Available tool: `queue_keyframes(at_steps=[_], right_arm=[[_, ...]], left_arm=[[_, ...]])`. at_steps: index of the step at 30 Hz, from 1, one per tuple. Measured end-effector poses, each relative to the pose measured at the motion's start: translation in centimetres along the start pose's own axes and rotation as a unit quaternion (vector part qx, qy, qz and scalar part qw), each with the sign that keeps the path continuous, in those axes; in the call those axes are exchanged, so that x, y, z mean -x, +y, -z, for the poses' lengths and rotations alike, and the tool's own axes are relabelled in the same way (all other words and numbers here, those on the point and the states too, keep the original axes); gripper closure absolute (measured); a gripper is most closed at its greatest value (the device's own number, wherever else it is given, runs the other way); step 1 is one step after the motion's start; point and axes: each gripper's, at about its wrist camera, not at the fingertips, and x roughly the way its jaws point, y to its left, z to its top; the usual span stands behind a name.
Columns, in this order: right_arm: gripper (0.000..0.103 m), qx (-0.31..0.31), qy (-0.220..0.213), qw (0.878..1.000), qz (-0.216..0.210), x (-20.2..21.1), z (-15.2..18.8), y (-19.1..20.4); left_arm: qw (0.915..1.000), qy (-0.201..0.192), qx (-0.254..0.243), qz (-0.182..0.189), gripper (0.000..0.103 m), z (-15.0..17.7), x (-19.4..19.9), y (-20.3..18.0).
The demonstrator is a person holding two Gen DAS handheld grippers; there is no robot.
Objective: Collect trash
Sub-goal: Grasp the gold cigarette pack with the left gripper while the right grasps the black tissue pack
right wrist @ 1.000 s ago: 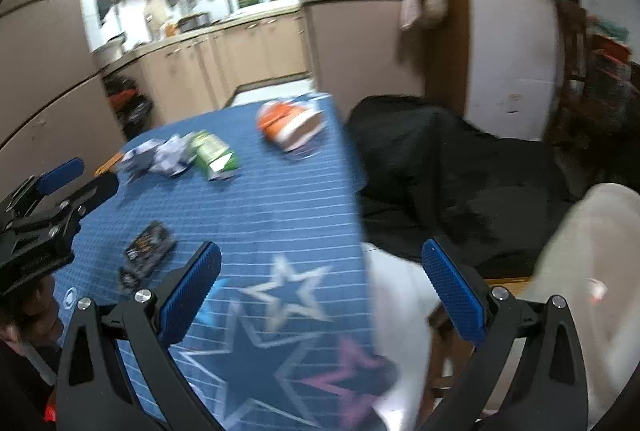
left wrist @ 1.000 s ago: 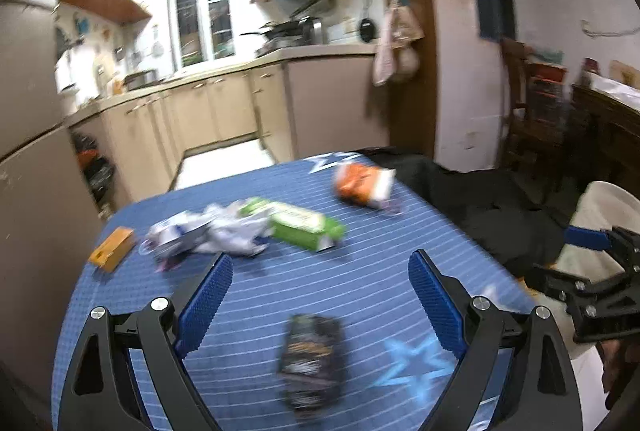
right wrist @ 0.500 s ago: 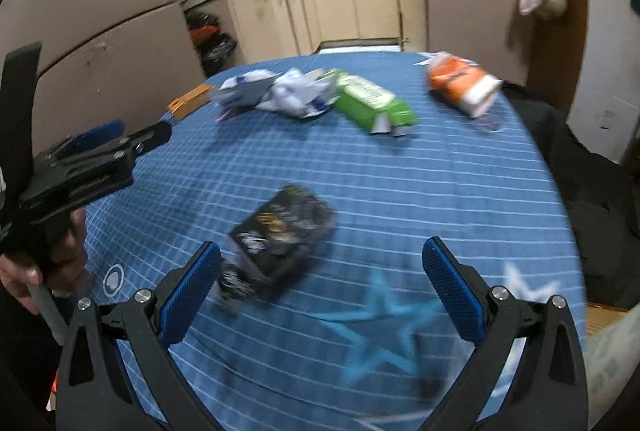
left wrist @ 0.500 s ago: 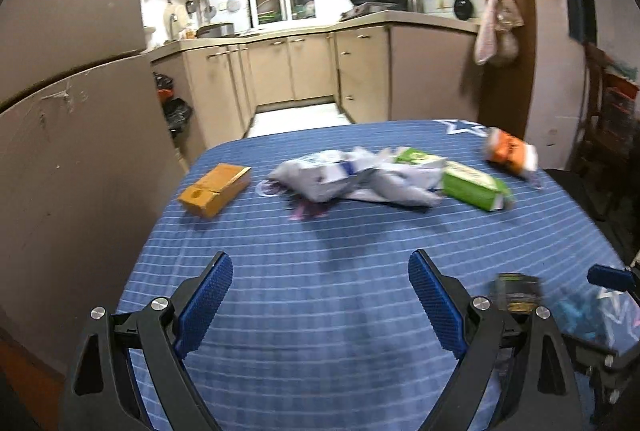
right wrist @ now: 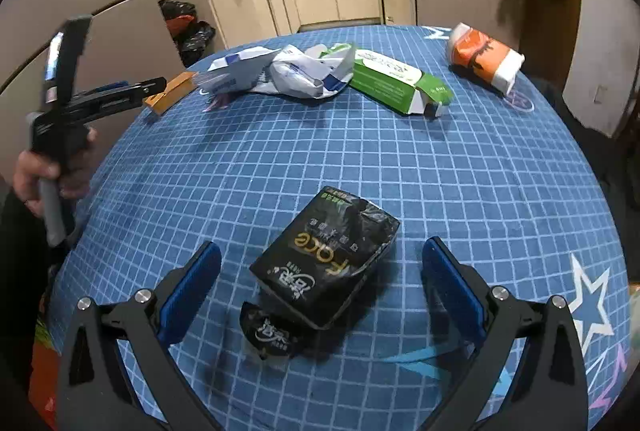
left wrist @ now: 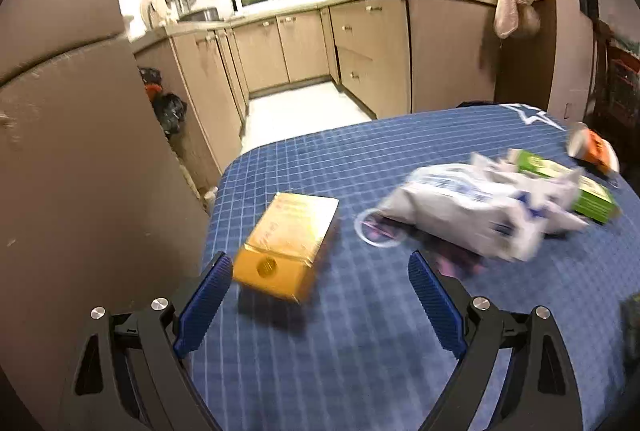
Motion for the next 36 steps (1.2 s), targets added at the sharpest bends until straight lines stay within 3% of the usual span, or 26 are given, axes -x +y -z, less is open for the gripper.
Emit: queue_keyframes(at_steps=[6,9,11,12,14,17,24,31,36], right_arm=[[0.006,-0.002,0.006,1.0,0.013,-0.7,-0.3,0.2],[0.006,0.01,0.012,1.0,0.024,-1.0,-0.3,0.7],[0.009,0.017,0.013,0.999,0.03,-1.1,-0.3,1.0],[0.012,0.018,0.013,0.999,0.031,-1.0,-0.2,1.1],[0.02,0.02,0.009,0.999,0.035,-0.9,-0.1,1.1],[0.033,0.027,0.003,0.999,0.04,-0.5,0.1,1.0],[0.046,0.023,-0.01,1.0,0.0,0.9,1.2,-0.1],[0.057,0.041,-0.02,0.999,-0.013,2.6,2.4,0.0],[0.062,0.047,-0.028,0.998,-0.019,4.3,3.7,-0.1]], left_arm=[[0.9985,0.049,-0.011,0.024,0.014,-0.9,-5.0,1.5],[0.998,0.053,-0.017,0.031,0.014,-1.1,-5.7,1.7],[0.9977,0.061,-0.025,0.02,0.025,-1.0,-6.0,1.5],[0.9975,0.062,-0.031,0.013,0.04,-0.8,-5.9,1.3],[0.9975,0.06,-0.031,0.022,0.042,-0.5,-5.3,1.1],[0.9975,0.059,-0.036,0.018,0.044,0.6,-3.8,0.0],[0.999,0.034,-0.017,0.022,0.044,4.5,3.7,-3.4],[0.9991,0.023,0.02,0.027,0.044,8.1,11.6,-7.7],[0.9998,-0.005,0.017,-0.004,0.044,8.8,15.4,-11.6]])
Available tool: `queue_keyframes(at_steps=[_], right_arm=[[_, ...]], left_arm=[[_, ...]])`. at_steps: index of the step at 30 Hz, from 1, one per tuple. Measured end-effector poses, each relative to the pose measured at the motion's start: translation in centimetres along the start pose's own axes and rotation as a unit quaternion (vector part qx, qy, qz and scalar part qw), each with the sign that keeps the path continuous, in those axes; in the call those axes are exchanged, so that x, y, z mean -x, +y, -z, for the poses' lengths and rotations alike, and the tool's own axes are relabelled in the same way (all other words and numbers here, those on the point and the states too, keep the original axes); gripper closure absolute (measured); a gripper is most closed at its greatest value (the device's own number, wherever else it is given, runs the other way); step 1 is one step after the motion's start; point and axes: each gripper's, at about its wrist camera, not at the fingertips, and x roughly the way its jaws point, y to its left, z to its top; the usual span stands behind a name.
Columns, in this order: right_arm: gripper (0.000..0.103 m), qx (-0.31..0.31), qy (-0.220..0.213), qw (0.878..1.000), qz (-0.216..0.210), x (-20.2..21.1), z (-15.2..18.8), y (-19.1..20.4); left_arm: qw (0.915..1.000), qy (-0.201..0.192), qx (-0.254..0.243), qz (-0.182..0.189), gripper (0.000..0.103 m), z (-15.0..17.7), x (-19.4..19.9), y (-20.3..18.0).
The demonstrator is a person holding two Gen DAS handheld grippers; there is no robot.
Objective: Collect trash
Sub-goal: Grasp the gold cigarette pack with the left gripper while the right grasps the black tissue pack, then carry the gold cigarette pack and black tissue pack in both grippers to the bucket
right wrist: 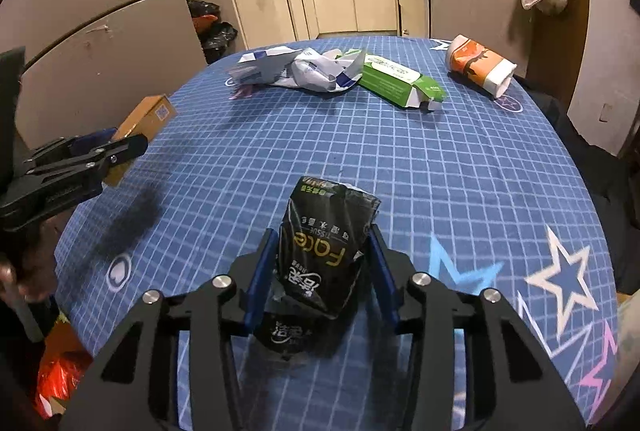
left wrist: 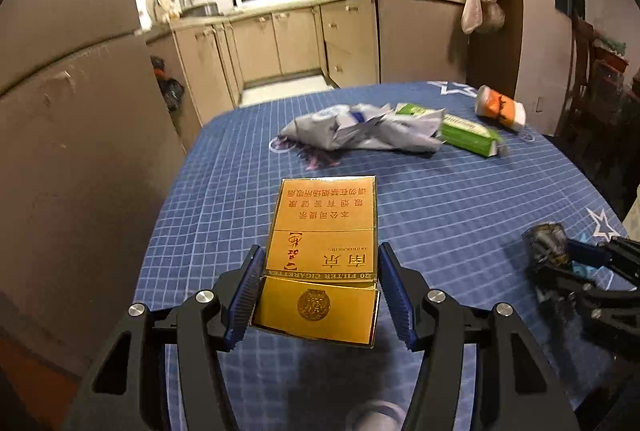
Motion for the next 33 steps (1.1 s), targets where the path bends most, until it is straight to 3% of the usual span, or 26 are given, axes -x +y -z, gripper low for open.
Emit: queue_keyframes(at_steps=[14,33], right_arm=[[0.062,-0.042,-0.029,0.999,0.007,4.7,2.1,-3.0],[0.062,-0.074,-0.1,0.991,0.056,10.5,1.9,-7.8]], left_arm=[[0.9994,-0.03,-0.015,-0.008,0.044,-0.7,4.3,-7.1],[0.9954,-0.071,-0.059,0.027,0.044,-3.2,6.4,-14.4]])
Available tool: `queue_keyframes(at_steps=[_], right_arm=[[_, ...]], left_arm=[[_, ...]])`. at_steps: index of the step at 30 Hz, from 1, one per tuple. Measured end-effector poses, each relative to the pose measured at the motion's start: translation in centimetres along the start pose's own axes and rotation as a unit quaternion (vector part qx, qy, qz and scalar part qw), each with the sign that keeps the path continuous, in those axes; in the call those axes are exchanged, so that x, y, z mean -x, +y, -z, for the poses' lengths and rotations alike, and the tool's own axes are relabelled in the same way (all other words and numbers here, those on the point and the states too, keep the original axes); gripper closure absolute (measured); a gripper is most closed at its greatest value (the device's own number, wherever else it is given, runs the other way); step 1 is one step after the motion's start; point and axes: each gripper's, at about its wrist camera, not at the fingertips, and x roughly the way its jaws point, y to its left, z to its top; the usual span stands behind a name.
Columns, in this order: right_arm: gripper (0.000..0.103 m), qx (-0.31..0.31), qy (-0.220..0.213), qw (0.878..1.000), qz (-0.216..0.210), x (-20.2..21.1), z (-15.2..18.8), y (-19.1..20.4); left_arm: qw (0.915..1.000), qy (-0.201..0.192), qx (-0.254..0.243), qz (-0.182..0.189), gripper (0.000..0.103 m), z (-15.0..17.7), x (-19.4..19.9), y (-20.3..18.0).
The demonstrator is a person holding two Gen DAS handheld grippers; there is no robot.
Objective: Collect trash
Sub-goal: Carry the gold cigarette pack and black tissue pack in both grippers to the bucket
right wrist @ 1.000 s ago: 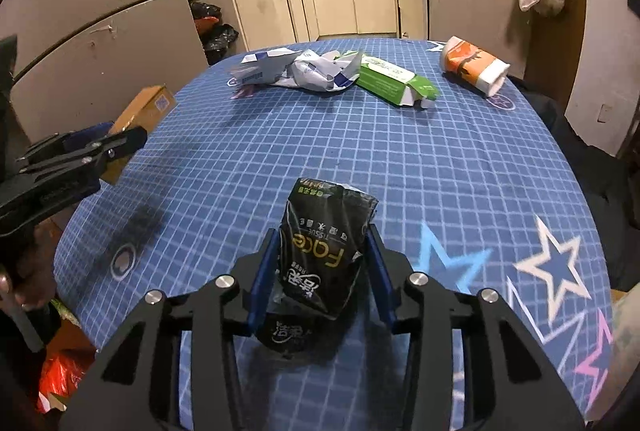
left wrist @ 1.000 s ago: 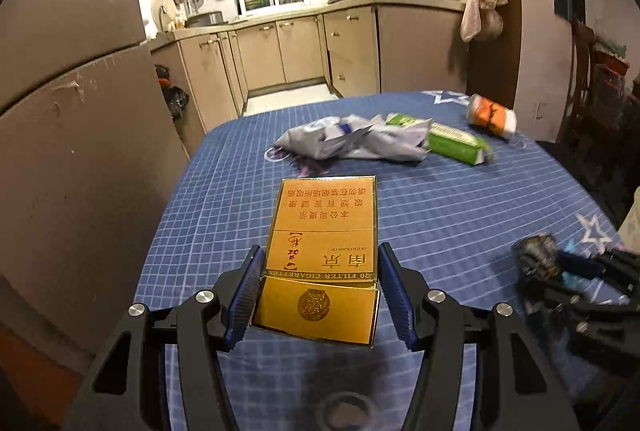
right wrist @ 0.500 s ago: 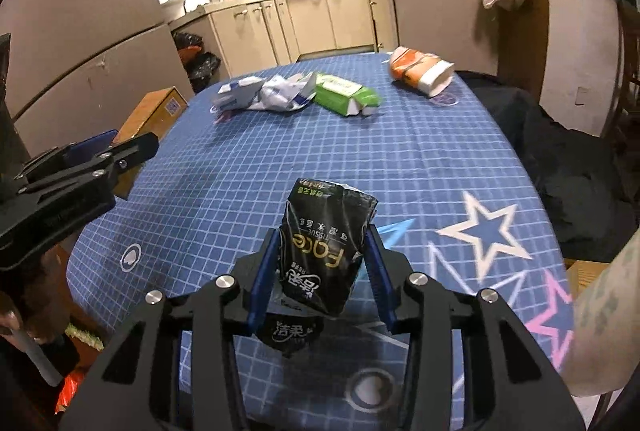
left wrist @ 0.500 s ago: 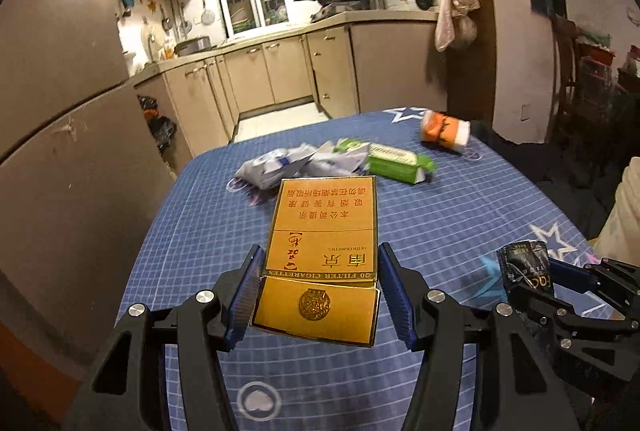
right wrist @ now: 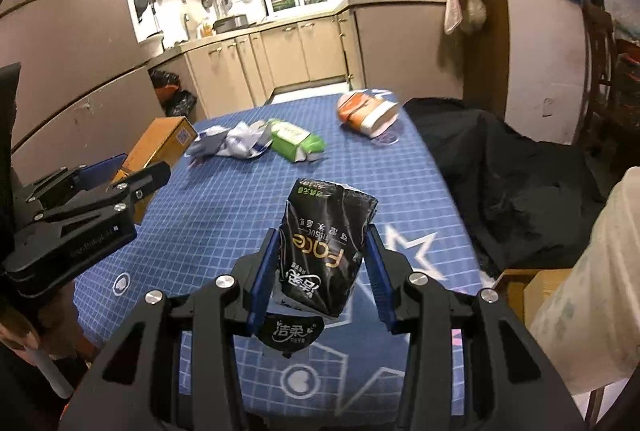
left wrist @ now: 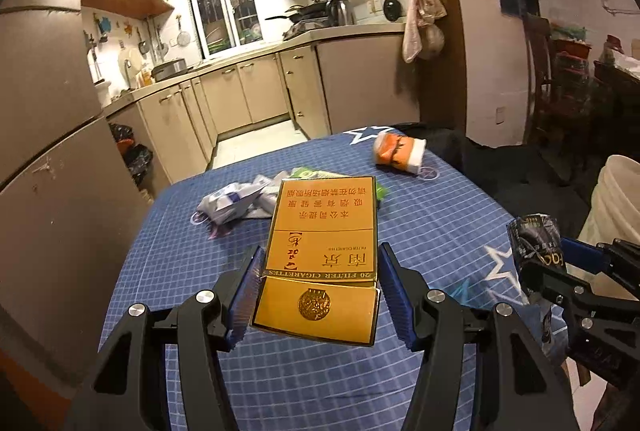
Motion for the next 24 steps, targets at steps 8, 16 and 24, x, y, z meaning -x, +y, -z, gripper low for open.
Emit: queue_keyframes(at_steps=[8,16,24], right_arm=[[0.062,-0.02,-0.019,0.999,0.021,1.8,-0.1,-2.5],[0.062,-0.04,-0.041,0.997,0.044,3.8,0.0,-5.0],[0.062,-0.057,-0.061,0.994,0.069,5.7,0.3,-7.7]], left_arm=[[0.9996,-0.012,-0.016,0.021,0.044,-1.4,0.2,-3.1],[0.9982,-0.02,-0.037,0.043,0.044,-2.0,0.8,-6.3],[0.996,-0.022,-0.058,0.064,0.044,-2.2,1.5,-9.5]])
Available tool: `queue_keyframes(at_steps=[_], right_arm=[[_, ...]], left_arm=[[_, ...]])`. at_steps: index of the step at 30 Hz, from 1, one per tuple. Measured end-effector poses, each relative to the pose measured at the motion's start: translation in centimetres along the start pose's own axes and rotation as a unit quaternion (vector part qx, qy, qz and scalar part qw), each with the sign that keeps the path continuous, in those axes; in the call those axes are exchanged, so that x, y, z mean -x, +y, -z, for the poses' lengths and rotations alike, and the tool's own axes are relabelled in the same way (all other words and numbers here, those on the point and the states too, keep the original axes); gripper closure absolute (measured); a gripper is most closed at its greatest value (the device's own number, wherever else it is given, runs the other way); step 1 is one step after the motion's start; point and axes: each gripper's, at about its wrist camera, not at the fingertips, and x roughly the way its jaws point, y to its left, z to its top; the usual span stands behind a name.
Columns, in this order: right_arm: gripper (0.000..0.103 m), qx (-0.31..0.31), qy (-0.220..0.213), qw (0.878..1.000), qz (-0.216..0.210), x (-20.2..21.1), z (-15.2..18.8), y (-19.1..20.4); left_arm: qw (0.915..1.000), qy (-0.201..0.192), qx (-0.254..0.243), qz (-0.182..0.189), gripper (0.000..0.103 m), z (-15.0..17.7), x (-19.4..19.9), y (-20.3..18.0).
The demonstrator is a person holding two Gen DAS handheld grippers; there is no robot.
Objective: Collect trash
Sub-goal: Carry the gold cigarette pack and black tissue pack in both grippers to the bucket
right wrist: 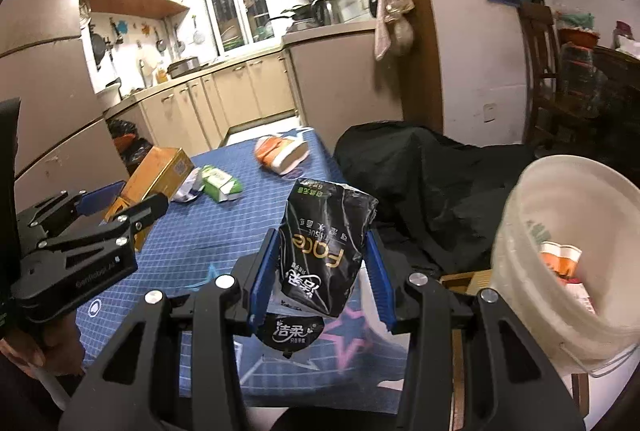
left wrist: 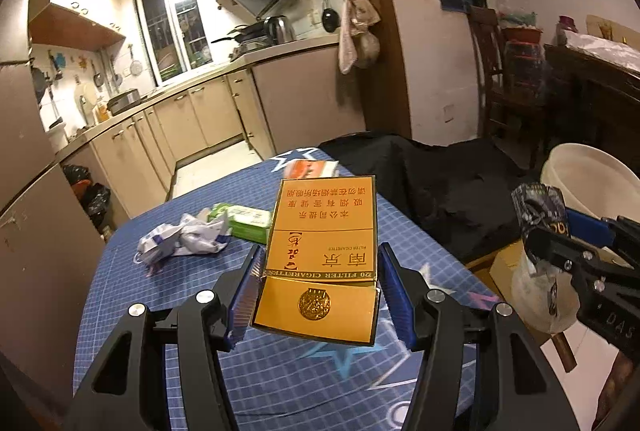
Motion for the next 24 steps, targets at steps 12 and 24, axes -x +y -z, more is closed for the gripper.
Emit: queue_keyframes(at_steps=[12,24], right_arm=[[0.062,-0.039,-0.026,0.998,0.033,2.6,0.4,-5.3],[0.062,-0.063,-0.045,0.994,0.082,5.5,0.7,-10.0]], left_arm=[[0.9983,-0.004,-0.033,0.047,0.044,-1.3,0.2,-5.9],[0.9937,-0.02,-0.061,0.092,0.044,-3.2,0.5,-11.1]])
